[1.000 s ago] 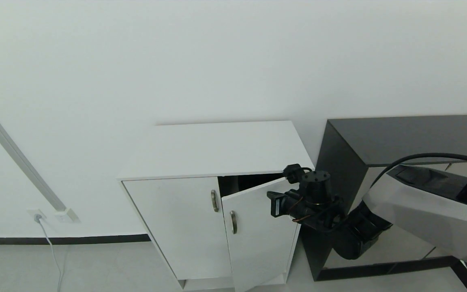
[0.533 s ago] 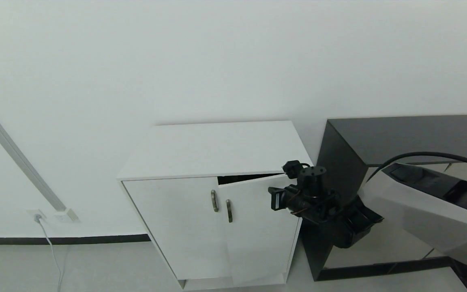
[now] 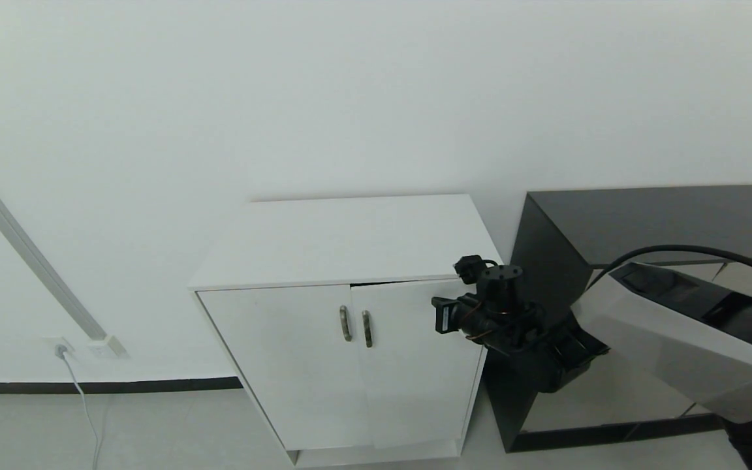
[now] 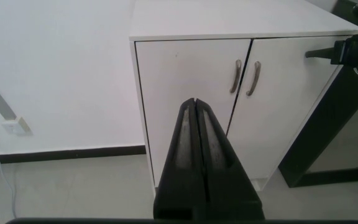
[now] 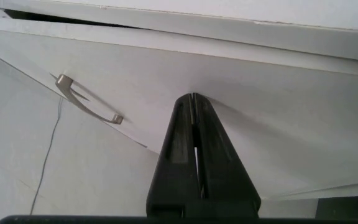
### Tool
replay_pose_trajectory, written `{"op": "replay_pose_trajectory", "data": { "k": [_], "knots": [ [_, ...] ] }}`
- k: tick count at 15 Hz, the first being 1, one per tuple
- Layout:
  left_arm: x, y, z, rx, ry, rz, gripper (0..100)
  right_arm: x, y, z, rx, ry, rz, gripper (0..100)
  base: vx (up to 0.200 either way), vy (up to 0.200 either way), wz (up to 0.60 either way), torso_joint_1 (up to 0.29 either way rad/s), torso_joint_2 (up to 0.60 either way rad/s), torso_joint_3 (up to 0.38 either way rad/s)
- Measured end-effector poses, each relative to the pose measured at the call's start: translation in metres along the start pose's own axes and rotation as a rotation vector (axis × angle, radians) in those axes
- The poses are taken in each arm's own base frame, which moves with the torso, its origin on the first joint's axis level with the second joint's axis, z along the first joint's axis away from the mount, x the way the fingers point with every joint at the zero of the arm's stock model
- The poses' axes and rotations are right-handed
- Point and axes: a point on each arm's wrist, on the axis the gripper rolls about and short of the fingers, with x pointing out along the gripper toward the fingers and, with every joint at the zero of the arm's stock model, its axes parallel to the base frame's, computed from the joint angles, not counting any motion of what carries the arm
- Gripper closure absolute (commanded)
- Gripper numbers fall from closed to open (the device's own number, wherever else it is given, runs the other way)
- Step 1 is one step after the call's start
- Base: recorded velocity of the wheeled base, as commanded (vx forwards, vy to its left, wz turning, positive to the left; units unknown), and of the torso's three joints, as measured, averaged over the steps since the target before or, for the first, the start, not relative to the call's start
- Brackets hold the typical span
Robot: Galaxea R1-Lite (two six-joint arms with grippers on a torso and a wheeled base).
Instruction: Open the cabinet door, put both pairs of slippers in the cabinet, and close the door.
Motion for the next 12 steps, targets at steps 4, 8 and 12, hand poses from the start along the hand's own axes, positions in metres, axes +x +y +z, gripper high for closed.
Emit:
{"op": "replay_pose_trajectory", "data": {
  "k": [4, 8, 12],
  "knots": [
    [0.0, 0.0, 0.0, 0.0, 0.0, 0.0, 100, 0.0017, 0.0, 0.0019, 0.0, -0.008, 0.001, 100, 0.0, 0.0, 0.0, 0.0, 0.0, 0.0],
    [0.0, 0.0, 0.0, 0.0, 0.0, 0.0, 100, 0.0042, -0.0026, 0.003, 0.0, -0.015, -0.002, 100, 0.0, 0.0, 0.0, 0.0, 0.0, 0.0],
    [0.0, 0.0, 0.0, 0.0, 0.0, 0.0, 100, 0.0056, -0.0039, 0.0036, 0.0, -0.019, -0.004, 100, 0.0, 0.0, 0.0, 0.0, 0.0, 0.0]
  ]
}}
